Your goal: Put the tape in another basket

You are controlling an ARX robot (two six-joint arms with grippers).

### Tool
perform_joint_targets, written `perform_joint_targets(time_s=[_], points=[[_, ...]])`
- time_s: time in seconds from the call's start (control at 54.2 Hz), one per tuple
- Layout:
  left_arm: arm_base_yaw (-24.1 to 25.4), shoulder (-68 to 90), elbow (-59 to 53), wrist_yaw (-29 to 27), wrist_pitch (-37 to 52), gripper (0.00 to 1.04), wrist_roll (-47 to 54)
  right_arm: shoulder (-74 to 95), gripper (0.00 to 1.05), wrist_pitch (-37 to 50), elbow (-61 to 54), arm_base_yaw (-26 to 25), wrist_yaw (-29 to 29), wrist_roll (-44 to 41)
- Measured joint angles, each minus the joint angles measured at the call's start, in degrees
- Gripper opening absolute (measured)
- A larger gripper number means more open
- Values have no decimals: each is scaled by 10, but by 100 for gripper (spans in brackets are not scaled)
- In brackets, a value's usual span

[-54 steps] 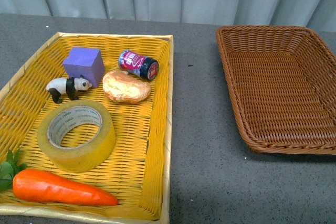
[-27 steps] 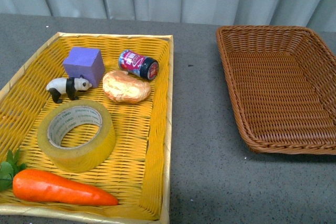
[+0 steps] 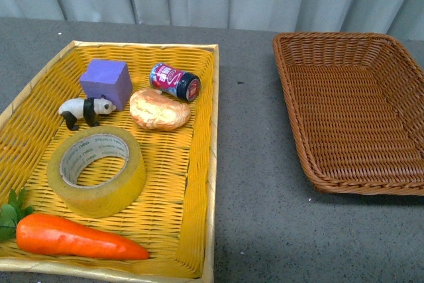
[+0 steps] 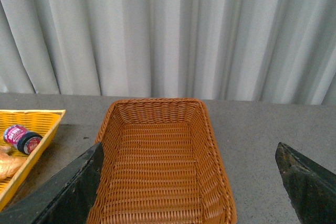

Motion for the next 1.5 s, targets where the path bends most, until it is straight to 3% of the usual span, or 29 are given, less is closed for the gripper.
perform_joint_targets(time_s=[0.905, 0.96, 1.016, 1.348, 1.496], points=[[2, 8, 4, 6, -14, 98, -9, 0, 96, 0, 0, 0, 0, 0], [5, 58, 30, 22, -81, 98, -37, 0, 96, 0, 0, 0, 0, 0], [6, 118, 38, 26, -82, 98, -58, 0, 96, 0, 0, 0, 0, 0], [8, 562, 126, 57, 195, 98, -96, 0, 96, 0, 0, 0, 0, 0], [18, 772, 198, 71, 216, 98, -103, 0, 96, 0, 0, 0, 0, 0]])
